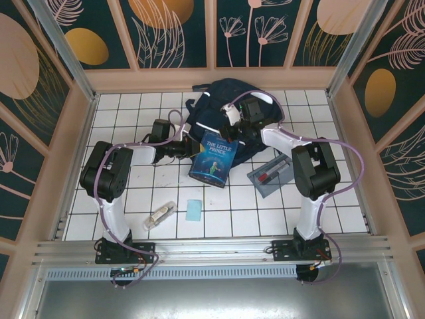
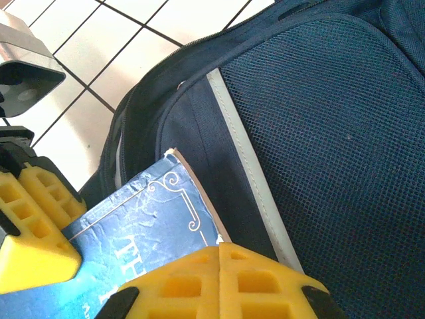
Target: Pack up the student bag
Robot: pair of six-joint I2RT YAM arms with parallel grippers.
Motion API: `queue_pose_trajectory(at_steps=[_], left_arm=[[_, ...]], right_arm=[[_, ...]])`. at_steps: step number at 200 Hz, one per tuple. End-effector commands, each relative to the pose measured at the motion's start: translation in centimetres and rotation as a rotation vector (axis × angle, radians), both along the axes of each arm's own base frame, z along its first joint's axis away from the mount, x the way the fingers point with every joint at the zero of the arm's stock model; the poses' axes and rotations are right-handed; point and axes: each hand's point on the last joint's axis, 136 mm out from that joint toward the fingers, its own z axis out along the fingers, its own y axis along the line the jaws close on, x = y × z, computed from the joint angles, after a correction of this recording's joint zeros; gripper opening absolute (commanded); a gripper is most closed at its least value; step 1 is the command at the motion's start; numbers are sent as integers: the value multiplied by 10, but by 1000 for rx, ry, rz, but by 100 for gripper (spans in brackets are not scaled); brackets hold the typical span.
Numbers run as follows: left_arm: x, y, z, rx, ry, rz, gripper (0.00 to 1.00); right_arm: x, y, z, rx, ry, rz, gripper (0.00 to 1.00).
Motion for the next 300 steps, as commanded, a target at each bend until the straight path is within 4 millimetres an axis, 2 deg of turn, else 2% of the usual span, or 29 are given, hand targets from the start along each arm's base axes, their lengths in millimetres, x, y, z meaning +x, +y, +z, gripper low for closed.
queue_pose_trajectory(at_steps=[1,14,22,36,48,65,80,87,90,93,98,103,106,126,142,145,152,185,208,233,257,285,300], left_arm=[[6,-5,11,-20,-9,12,2],[9,-4,19,-23,-12,33,0],[10,-3,23,-25,-9,48,0],[14,-2,36,-32,-17,79,0],[17,-1,51,-49,-31,108,0],[22,2,78,-84,-70,159,0],[29,6,106,-129,-111,221,0],[34,7,113,-152,-117,253,0],[34,8,128,-175,-143,264,0],[35,10,134,-187,-153,281,0],[38,12,142,-206,-166,305,0],[41,13,148,-223,-176,329,0],[43,15,152,-231,-184,341,0],[58,23,163,-262,-213,440,0],[68,29,179,-332,-237,504,0],[67,31,171,-334,-221,520,0],[70,35,174,-364,-221,554,0],[75,53,191,-498,-242,717,0],[72,53,199,-532,-265,777,0],[65,51,203,-590,-257,798,0],[56,43,195,-632,-202,778,0],[44,41,186,-690,-148,776,0],[40,34,182,-701,-119,755,0]], right_arm=[[10,1,8,16,-38,-14,0],[12,-1,14,14,-48,-31,2],[14,-2,20,13,-49,-47,12],[19,-8,32,15,-46,-112,40],[22,-16,46,15,-31,-189,54],[24,-32,60,20,30,-335,61],[18,-45,67,40,98,-449,67],[12,-48,71,62,124,-481,70],[9,-49,72,73,133,-491,71],[6,-50,74,88,144,-499,77],[2,-50,78,116,157,-512,79],[-3,-52,81,142,168,-526,96],[-6,-52,83,163,173,-533,99],[-26,-55,100,306,187,-566,99],[-44,-55,104,406,230,-569,99],[-45,-55,104,416,237,-572,99],[-53,-53,103,452,262,-574,99],[-82,-22,99,639,355,-534,99],[-97,4,108,791,381,-472,99],[-100,18,115,920,418,-433,99],[-98,25,123,983,395,-394,99],[-92,25,129,1070,382,-376,99],[-85,22,124,1088,384,-395,99]])
